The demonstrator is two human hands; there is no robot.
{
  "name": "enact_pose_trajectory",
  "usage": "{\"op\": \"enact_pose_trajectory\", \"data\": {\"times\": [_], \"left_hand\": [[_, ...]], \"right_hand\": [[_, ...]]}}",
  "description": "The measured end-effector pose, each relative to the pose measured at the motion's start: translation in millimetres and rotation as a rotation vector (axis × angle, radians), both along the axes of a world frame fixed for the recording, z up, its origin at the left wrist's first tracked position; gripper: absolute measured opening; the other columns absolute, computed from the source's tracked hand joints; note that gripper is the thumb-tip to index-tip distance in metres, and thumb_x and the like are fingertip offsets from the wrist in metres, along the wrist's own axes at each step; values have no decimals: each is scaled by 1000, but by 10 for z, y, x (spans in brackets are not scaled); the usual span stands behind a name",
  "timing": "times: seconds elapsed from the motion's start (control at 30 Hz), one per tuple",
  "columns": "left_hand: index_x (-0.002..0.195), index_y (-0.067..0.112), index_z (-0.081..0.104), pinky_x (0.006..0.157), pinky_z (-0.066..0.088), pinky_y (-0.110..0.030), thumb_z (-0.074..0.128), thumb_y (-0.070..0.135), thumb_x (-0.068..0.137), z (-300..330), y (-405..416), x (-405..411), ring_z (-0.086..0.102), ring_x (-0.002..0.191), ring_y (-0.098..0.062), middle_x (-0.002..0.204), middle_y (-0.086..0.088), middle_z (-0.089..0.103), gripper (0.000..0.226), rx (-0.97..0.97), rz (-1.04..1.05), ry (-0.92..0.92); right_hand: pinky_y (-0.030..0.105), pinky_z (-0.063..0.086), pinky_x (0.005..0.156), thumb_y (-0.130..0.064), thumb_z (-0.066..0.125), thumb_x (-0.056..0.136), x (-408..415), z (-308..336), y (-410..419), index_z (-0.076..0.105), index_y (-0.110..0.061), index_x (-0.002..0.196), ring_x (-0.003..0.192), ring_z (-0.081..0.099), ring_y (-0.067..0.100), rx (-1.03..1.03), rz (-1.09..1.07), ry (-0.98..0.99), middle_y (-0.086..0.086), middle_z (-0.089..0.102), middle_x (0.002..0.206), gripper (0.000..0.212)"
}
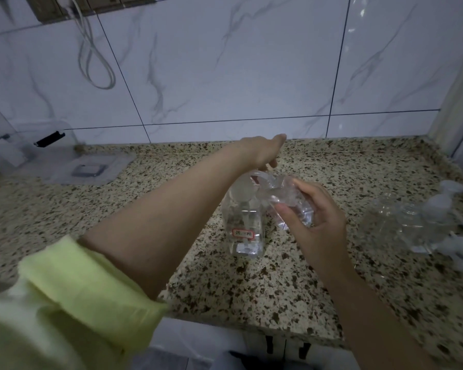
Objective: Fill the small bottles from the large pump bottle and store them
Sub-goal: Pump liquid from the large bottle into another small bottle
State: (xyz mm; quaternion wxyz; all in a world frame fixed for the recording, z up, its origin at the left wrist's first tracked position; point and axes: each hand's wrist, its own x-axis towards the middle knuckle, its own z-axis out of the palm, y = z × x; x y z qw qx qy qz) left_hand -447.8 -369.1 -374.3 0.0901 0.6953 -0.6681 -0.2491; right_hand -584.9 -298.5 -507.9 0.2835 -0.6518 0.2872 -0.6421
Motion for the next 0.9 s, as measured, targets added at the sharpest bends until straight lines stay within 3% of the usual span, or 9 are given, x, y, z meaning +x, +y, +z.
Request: {"op": "enact_pose_trajectory", "data": {"times": [0.13,0.27,0.43,0.53,0.67,0.8,0.9], "left_hand": [[114,17,72,90,36,-38,10,61,102,-40,-20,4,56,111,-26,117,-6,69,77,-21,22,-5],[118,16,71,98,31,-42,8,62,101,-52,-3,-2,50,126,-29,131,-9,62,79,44,2,-4],[112,19,73,88,30,-38,9,63,101,-74,-15,32,52,114,-27,127,-8,65,79,47,24,26],[117,16,71,93,30,-41,8,61,102,-62,16,13,51,124,-28,127,-8,65,79,13,18,2],[136,11,58,115,23,-44,6,54,105,12,100,-55,40,139,-27,141,-10,57,74,91,-34,-25],[124,11,67,97,32,-39,8,57,104,59,38,-42,48,129,-30,133,-12,62,77,43,-4,-22],[119,13,70,93,33,-38,9,59,103,16,3,2,52,122,-29,128,-10,65,78,35,-3,-15]], "right_hand": [[24,54,96,-36,74,85,2,0,9,61,-28,125,111,66,7,2,10,18,-20,65,118,43],[22,53,96,-35,73,85,0,-4,9,61,-28,126,112,65,6,13,20,14,-20,66,118,43],[28,55,96,-35,73,86,1,-14,-4,62,-22,127,112,66,9,-15,12,34,-13,66,119,45],[36,58,93,-35,73,85,-1,-6,-4,62,-20,127,109,67,13,-13,-4,13,-6,68,118,45],[44,57,96,-47,75,86,-3,-9,4,63,-24,128,111,67,17,-16,29,21,-9,68,118,50],[40,56,98,-58,71,85,4,34,14,64,-40,125,112,67,16,-5,27,-17,-17,67,117,44],[41,55,99,-58,72,85,8,31,11,63,-35,127,114,66,16,-1,27,-20,-17,67,119,49]]}}
